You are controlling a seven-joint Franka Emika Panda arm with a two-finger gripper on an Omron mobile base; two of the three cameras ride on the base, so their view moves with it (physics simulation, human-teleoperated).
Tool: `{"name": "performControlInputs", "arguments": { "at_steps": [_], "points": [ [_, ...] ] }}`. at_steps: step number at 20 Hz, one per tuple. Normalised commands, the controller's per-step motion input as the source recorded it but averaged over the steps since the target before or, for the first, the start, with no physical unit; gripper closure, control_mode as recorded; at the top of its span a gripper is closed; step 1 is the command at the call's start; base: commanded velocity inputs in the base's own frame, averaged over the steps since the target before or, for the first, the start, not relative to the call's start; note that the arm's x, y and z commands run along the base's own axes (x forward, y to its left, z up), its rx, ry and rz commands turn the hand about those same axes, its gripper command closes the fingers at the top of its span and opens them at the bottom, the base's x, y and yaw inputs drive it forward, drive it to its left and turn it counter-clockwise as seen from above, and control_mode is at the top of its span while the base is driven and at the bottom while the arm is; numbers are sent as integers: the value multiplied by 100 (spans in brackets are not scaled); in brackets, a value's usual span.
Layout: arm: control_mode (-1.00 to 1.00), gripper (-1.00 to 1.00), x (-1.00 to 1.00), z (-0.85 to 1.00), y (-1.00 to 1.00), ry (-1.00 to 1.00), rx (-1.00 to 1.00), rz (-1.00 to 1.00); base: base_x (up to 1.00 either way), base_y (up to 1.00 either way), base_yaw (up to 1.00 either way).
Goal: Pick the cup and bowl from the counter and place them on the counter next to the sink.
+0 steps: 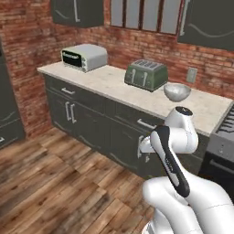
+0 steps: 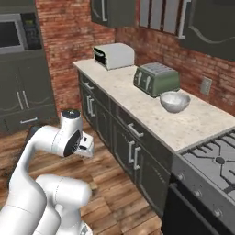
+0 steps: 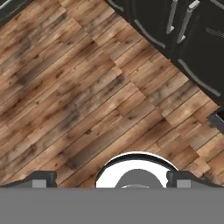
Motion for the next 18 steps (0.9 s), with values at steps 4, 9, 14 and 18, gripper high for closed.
{"name": "performControlInputs", "arguments": {
  "at_steps": [4,9,14,18],
  "points": [
    [100,-100,0,0,0,0,0,0,14,0,-88],
    [100,-100,0,0,0,0,0,0,70,36,-62],
    [100,-100,0,0,0,0,0,0,79,25,-24],
    [100,-100,0,0,0,0,0,0,56,21,-11]
  ]
}}
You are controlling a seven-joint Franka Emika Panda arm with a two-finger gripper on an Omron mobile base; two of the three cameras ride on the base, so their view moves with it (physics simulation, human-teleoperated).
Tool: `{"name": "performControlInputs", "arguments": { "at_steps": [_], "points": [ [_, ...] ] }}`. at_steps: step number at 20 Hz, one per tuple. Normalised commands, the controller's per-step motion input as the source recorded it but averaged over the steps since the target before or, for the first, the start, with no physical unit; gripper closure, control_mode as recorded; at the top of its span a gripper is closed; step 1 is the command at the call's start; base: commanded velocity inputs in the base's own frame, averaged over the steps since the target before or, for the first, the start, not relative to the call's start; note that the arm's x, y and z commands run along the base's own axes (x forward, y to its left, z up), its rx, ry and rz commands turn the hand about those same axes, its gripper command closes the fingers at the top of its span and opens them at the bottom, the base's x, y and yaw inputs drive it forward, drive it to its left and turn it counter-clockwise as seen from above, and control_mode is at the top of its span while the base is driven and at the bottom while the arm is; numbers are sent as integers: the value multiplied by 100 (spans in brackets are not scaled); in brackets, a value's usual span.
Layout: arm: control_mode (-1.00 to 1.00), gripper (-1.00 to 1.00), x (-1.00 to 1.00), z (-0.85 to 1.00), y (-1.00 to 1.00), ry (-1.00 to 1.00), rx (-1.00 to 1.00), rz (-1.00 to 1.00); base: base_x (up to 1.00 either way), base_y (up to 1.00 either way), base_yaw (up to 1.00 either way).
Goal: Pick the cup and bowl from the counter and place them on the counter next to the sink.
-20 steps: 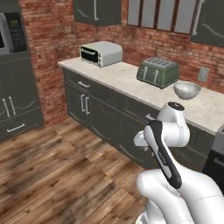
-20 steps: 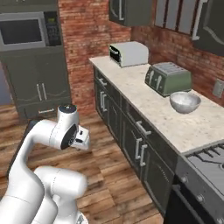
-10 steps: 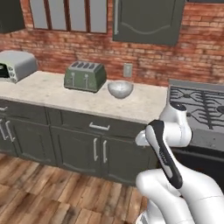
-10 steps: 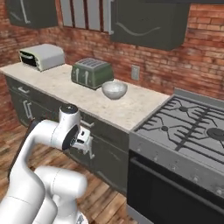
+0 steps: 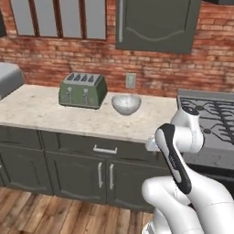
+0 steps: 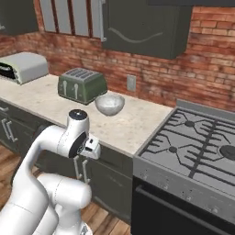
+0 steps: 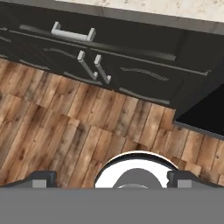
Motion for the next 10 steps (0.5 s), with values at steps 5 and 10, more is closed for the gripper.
{"name": "performControlInputs", "arguments": {
  "at_steps": [5,10],
  "points": [
    [100,-100,0,0,0,0,0,0,60,3,-32],
    [100,-100,0,0,0,0,0,0,52,25,-48]
  ]
}}
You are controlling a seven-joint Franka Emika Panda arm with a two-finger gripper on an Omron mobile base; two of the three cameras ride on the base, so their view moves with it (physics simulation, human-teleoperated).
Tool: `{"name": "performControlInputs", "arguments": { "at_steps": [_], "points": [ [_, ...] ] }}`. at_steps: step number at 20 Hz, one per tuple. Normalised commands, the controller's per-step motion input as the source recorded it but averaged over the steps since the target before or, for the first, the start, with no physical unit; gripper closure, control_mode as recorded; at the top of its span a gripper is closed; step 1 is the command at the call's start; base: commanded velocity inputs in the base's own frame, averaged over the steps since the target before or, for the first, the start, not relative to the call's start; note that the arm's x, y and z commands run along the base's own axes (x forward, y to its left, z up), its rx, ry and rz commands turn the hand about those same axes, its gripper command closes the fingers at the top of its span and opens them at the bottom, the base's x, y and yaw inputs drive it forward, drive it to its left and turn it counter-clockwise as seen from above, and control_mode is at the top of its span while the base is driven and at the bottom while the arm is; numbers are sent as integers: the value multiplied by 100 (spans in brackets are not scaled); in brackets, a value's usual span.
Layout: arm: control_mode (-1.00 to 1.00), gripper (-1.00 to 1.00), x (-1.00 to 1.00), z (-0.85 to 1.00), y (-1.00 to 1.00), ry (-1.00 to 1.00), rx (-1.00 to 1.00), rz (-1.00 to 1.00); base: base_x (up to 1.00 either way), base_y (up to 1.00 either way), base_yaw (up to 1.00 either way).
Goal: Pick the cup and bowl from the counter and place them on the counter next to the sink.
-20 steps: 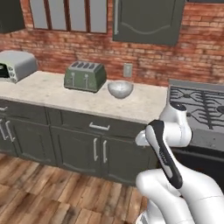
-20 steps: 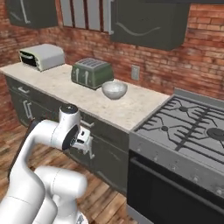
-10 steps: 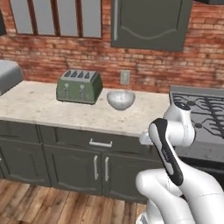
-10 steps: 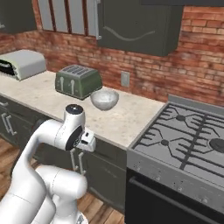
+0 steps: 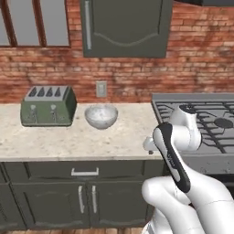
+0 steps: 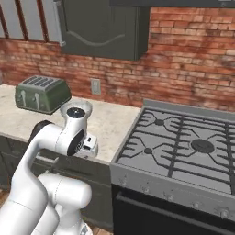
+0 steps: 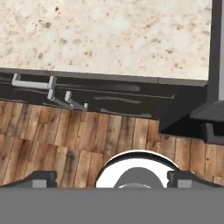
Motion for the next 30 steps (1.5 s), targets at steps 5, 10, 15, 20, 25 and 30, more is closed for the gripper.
{"name": "performControlInputs", "arguments": {
  "at_steps": [5,10,15,20,25,30],
  "points": [
    [100,-100,0,0,0,0,0,0,41,69,-44],
    [100,-100,0,0,0,0,0,0,33,88,-33],
    [100,-100,0,0,0,0,0,0,50,50,-13],
    [100,-100,0,0,0,0,0,0,88,0,0],
    [100,-100,0,0,0,0,0,0,13,0,0],
    [100,-100,0,0,0,0,0,0,0,0,0]
  ]
}}
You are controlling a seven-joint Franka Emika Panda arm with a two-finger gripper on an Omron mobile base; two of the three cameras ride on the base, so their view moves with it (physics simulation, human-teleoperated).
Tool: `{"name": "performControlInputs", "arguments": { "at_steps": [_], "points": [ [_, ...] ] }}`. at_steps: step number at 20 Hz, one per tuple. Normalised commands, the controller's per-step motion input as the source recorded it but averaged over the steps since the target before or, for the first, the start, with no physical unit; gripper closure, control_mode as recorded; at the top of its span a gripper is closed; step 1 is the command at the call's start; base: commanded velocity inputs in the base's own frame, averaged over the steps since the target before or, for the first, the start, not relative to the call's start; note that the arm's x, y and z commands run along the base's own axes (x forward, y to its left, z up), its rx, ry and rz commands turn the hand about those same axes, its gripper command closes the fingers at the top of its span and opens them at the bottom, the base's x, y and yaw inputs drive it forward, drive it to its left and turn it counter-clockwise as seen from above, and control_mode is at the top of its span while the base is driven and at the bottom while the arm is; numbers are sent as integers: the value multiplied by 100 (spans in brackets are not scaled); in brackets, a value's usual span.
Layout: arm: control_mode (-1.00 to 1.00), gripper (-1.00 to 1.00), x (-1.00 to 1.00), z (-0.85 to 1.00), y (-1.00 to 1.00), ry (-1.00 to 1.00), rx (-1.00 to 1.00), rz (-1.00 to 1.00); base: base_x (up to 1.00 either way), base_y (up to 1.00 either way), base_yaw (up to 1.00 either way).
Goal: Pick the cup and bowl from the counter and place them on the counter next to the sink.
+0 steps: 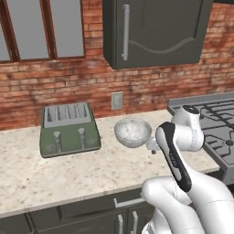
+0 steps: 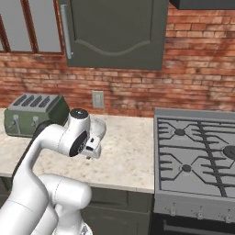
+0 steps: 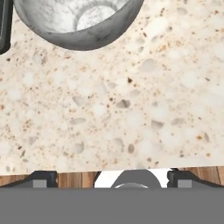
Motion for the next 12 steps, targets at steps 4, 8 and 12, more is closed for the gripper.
{"name": "performControlInputs", "arguments": {
  "at_steps": [4,8,12],
  "points": [
    [100,-100,0,0,0,0,0,0,0,0,0],
    [-100,-100,20,-3,5,0,0,0,0,0,0],
    [-100,-100,65,-1,1,0,0,0,0,0,0]
  ]
}}
